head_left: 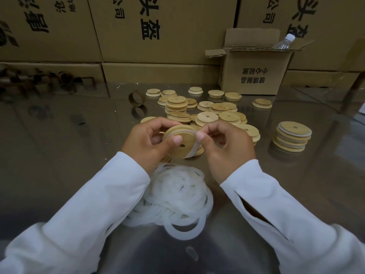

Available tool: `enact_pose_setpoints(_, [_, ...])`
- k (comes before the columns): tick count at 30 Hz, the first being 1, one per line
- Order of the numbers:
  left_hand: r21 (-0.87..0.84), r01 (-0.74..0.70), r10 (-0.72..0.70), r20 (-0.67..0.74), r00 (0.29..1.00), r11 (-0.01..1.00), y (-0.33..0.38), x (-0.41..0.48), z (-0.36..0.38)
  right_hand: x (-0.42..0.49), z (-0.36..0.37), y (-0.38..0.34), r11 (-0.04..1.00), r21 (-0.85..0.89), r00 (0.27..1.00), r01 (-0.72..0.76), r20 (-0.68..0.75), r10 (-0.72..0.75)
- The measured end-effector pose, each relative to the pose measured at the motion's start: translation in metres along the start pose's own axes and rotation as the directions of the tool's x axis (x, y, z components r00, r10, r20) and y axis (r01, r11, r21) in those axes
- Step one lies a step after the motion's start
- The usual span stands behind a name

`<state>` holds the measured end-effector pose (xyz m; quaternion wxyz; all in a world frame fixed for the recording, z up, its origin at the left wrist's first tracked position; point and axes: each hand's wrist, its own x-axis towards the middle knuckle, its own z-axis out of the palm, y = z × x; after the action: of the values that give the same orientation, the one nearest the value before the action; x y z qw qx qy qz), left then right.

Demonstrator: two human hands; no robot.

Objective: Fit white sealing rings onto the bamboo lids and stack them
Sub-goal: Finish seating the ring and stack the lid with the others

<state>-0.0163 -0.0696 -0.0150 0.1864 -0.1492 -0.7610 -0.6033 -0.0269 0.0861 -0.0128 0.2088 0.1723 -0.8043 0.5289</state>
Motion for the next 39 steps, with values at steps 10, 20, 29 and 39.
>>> enact_pose_setpoints(10, [-0.141, 0.048, -0.057, -0.061, 0.996, 0.989, -0.001, -0.001, 0.006, -0.007, 0.005, 0.004, 0.997, -0.037, 0.994, 0.070, -0.079, -0.073])
enact_pose_setpoints(20, [-0.161, 0.051, -0.056, -0.024, 0.998, 0.986, -0.005, 0.001, 0.001, -0.001, 0.001, 0.001, 0.996, -0.080, 0.997, 0.034, -0.067, -0.039])
enact_pose_setpoints(29, [-0.202, 0.064, -0.070, -0.025, 0.997, 0.977, -0.003, 0.001, -0.002, 0.004, -0.006, -0.004, 0.999, -0.022, 0.999, -0.042, -0.003, 0.042])
enact_pose_setpoints(39, [-0.276, 0.142, -0.174, -0.094, 0.980, 0.951, -0.008, 0.001, 0.000, -0.009, 0.002, 0.003, 0.999, 0.044, 0.998, -0.008, -0.058, 0.010])
